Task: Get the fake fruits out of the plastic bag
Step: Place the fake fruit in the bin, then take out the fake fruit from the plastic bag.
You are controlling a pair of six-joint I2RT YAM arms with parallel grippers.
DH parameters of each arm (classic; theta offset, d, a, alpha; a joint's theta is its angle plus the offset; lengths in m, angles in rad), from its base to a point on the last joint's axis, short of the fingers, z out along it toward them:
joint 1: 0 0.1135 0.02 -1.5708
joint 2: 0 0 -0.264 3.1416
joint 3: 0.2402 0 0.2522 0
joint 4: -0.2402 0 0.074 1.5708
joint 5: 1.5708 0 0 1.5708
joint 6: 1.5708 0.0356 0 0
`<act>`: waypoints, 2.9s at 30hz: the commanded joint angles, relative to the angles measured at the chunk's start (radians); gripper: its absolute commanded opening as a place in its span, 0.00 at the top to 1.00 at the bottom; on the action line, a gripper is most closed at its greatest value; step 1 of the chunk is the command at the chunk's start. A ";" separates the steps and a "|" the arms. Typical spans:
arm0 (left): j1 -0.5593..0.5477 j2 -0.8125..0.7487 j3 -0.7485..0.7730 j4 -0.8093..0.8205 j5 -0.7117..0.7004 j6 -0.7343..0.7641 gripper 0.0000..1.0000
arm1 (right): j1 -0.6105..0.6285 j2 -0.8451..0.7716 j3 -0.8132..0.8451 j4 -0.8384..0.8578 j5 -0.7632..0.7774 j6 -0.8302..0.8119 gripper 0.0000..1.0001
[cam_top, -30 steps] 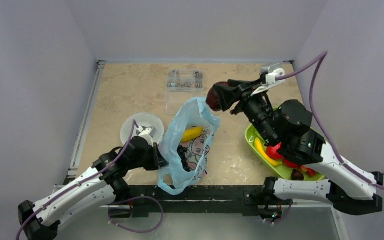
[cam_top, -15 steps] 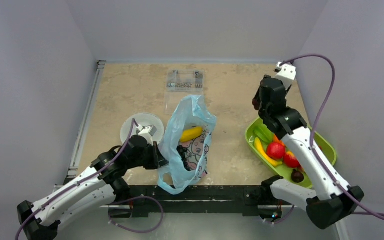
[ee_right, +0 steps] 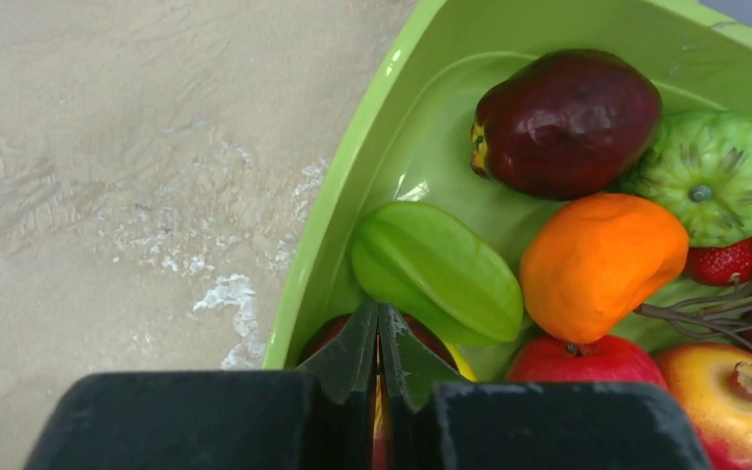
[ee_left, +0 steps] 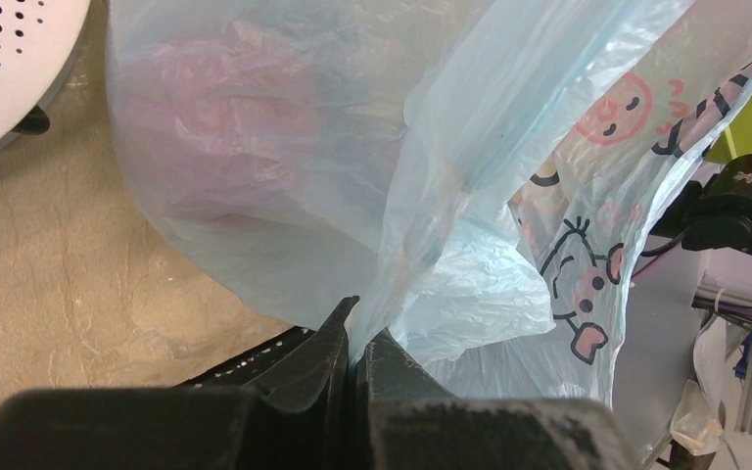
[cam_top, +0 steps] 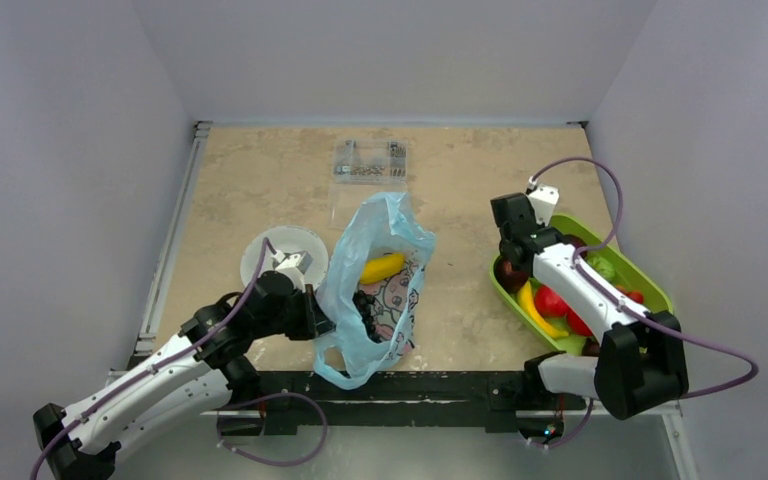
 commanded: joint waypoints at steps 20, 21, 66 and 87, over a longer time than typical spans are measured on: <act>-0.007 0.011 0.046 0.032 0.015 0.021 1.00 | 0.129 -0.262 0.296 0.144 -0.655 -0.286 0.23; -0.006 0.014 0.046 0.035 0.017 0.023 1.00 | 0.204 -0.249 0.333 0.151 -0.633 -0.308 0.22; -0.006 -0.041 0.048 -0.030 -0.129 -0.023 1.00 | 0.826 0.299 0.184 0.467 -0.263 -0.756 0.59; -0.006 -0.006 0.026 -0.041 -0.158 -0.014 1.00 | 0.718 0.469 0.146 0.628 -0.349 -0.936 0.28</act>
